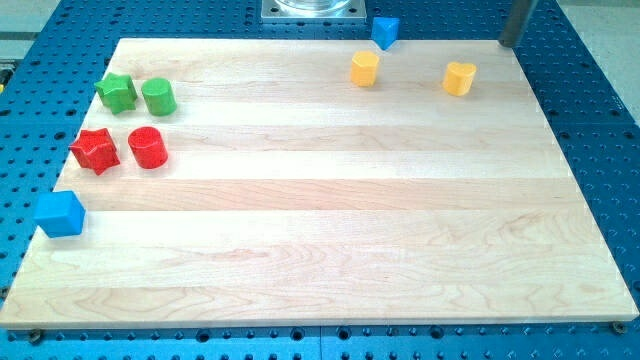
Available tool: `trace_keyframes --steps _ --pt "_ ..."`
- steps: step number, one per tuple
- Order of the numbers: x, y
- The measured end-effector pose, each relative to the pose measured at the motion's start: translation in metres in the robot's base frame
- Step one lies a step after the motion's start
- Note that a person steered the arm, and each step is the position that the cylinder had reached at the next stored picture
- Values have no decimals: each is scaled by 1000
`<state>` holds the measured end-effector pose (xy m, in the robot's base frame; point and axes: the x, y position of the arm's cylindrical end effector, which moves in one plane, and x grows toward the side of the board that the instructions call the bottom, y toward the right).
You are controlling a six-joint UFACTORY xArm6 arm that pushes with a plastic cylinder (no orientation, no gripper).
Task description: Push the hexagon diagonally to the green circle
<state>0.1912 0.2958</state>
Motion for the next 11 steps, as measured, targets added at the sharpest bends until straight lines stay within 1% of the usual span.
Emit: trace_keyframes --steps 1,2,3,4,5,6,7,8,9,10,11 --pt "0 -79" --pt "0 -145" --pt "0 -195" --pt "18 -250" --pt "45 -328" --pt "52 -304" --pt "51 -211" --pt "113 -228" --pt "189 -242" --pt "143 -274" --pt "63 -239"
